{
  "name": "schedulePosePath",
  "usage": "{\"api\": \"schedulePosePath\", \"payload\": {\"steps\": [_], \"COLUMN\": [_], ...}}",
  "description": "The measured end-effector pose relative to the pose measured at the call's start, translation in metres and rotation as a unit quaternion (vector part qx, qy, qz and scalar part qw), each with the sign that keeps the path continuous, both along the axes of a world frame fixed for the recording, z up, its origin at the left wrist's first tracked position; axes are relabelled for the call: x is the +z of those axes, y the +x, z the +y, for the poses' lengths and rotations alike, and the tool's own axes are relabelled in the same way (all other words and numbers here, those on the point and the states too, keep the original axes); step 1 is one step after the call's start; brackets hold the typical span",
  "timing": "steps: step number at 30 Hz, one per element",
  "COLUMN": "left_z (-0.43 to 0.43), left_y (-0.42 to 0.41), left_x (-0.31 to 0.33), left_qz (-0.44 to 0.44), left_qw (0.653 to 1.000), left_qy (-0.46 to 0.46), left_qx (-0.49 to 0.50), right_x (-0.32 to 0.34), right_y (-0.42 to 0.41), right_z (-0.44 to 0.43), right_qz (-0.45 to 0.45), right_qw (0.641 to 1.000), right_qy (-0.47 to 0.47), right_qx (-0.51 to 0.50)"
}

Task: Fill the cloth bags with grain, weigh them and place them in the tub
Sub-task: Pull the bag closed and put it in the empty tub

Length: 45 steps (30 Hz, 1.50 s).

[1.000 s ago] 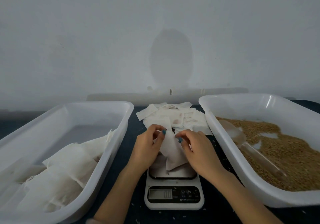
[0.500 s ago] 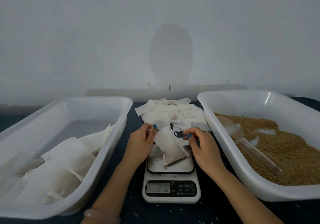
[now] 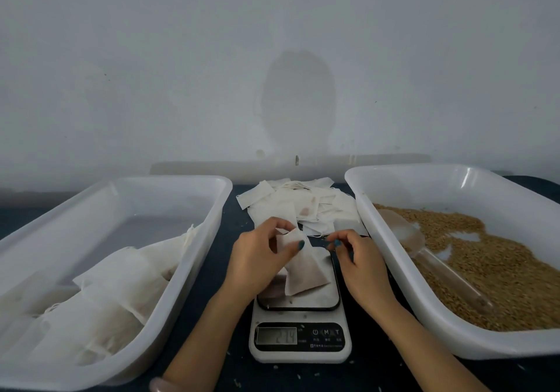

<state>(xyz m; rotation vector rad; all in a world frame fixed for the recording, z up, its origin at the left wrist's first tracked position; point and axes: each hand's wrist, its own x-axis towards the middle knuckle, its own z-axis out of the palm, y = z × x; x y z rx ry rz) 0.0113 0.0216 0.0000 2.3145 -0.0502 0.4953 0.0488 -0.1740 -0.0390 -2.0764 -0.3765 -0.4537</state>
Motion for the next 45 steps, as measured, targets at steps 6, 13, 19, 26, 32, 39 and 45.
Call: {"api": "schedulePosePath", "payload": {"steps": [6,13,19,26,32,39,45], "left_z": [0.003,0.045,0.1,0.132,0.121,0.061,0.0], "left_y": [-0.011,-0.034,-0.043,-0.025,-0.013,-0.012,0.045], "left_x": [0.034,0.101,0.125,0.107,0.089,0.101,0.026], "left_qz": [-0.083,-0.155,-0.055,0.086,0.305,0.1,0.072], "left_qw": [0.994,0.925,0.906,0.905,0.874,0.869,0.957], "left_qy": [-0.054,0.189,0.204,0.214,0.296,0.395,0.28], "left_qx": [0.039,0.29,0.367,0.358,0.236,0.28,0.003], "right_x": [0.001,-0.003,-0.003,-0.002,-0.001,-0.003,-0.004], "right_y": [0.002,0.002,0.002,0.001,0.0,0.004,0.005], "right_z": [-0.002,0.0,-0.002,-0.002,-0.002,-0.001,-0.003], "right_qz": [0.014,0.019,0.011,0.019,0.023,0.02,0.014], "right_qw": [1.0,1.0,1.0,1.0,1.0,1.0,1.0], "right_qy": [0.017,0.0,-0.006,-0.008,-0.01,-0.012,-0.006], "right_qx": [0.003,0.007,0.015,0.018,0.016,0.013,0.011]}}
